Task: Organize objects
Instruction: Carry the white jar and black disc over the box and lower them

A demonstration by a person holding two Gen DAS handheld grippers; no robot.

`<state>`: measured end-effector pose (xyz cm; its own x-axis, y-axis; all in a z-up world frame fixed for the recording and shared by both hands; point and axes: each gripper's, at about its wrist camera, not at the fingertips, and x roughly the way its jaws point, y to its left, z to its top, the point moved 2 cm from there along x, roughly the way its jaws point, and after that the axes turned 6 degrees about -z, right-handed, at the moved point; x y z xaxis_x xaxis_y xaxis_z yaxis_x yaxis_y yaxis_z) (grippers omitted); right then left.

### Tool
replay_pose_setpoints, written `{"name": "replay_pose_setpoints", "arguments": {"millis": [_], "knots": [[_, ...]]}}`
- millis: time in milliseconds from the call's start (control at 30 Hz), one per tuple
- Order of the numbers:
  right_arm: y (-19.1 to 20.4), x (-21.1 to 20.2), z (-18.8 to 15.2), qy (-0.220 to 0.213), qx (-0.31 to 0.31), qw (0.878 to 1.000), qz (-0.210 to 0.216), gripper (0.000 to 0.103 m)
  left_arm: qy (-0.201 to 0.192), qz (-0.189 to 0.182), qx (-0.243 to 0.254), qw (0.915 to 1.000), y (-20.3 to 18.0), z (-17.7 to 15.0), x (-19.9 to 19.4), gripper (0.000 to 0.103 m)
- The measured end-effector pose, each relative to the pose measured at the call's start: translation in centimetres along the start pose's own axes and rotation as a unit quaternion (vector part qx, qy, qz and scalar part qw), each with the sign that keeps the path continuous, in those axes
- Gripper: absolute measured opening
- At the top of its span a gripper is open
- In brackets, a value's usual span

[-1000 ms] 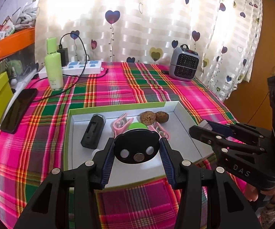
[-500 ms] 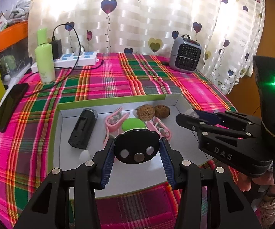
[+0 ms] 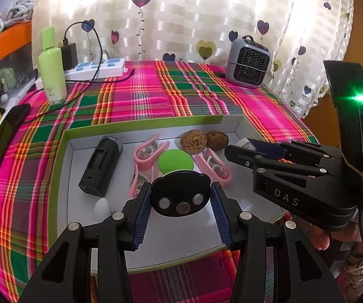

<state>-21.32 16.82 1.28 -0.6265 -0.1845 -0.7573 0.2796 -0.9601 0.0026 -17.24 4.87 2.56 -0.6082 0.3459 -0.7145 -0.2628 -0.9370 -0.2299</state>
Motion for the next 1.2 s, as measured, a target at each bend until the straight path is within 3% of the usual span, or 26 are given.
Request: {"name": "replay_pose_setpoints", "arguments": {"millis": [1200], "knots": [[0.64, 0.61, 0.17, -0.004, -0.012, 1.0, 0.014, 0.029, 0.013, 0.016, 0.0, 0.9998, 0.57, 0.12, 1.06, 0.045]]}}
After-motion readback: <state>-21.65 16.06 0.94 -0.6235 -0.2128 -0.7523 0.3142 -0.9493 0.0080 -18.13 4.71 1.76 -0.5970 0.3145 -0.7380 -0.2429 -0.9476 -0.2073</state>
